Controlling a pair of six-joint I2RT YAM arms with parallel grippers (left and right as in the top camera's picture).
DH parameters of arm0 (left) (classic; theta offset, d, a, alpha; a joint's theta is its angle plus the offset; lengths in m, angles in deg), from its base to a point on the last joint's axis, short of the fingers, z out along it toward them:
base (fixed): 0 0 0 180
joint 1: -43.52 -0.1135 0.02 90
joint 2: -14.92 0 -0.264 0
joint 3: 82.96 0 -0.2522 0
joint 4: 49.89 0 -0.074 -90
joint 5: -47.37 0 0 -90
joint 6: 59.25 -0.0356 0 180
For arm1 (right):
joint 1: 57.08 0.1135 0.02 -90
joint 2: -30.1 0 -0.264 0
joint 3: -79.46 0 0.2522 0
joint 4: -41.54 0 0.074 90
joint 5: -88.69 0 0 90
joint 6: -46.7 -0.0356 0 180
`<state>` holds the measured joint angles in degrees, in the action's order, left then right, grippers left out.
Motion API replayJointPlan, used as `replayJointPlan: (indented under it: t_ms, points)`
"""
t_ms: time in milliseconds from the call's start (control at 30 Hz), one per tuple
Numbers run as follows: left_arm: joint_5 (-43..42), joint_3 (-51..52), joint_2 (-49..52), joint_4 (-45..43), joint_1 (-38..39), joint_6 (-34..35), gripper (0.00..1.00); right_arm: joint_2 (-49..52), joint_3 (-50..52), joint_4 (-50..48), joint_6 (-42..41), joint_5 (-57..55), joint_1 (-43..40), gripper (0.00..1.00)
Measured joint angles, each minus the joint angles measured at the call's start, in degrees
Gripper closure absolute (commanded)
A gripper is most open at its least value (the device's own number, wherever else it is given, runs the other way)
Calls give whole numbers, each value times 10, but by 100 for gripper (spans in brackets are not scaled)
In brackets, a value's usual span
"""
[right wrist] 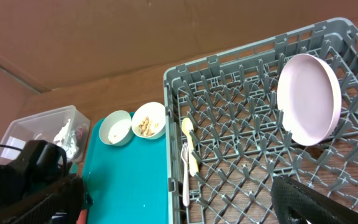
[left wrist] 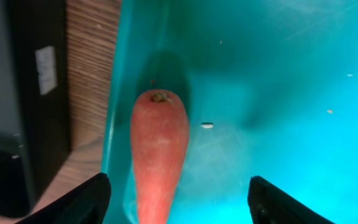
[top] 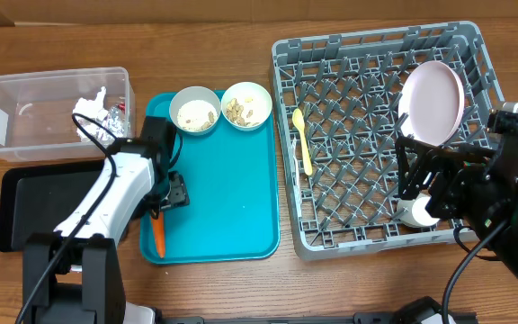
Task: Sort waste into correct bins and load items into the dishwasher rack
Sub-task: 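Grasp the orange carrot on the teal tray with the left gripper, then place the carrot onto the black tray and release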
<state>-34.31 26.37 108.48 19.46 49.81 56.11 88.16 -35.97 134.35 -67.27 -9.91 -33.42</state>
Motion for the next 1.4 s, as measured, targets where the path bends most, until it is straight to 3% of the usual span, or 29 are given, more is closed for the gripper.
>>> replayJointPlan:
  t_ms: [133, 233, 333, 367, 467, 633, 867, 1133, 1400]
  points:
    - [-5, 45, 0, -47, 0, 0, 27, 0, 0, 0, 0, 0, 0, 0]
    - [-9, 75, 0, -82, 0, -1, 35, 0, 0, 0, 0, 0, 0, 0]
    - [-15, 83, -4, -101, 0, -7, 61, 0, 0, 0, 0, 0, 0, 0]
    - [-17, 83, -4, -106, 0, -10, 75, 0, 0, 0, 0, 0, 0, 0]
    - [-20, 85, -4, -109, 0, -15, 96, 0, 0, 0, 0, 0, 0, 0]
    - [-21, 74, -9, -60, 0, -19, 96, 0, 0, 0, 0, 0, 0, 0]
    - [-21, -1, -59, 9, 0, -20, 87, 0, 0, 0, 0, 0, 0, 0]
    - [9, -17, -120, 24, -4, -2, 93, 0, 0, 0, 0, 0, 0, 0]
    - [53, -17, -131, 14, -103, 71, 96, 0, 0, 0, 0, 0, 0, 0]
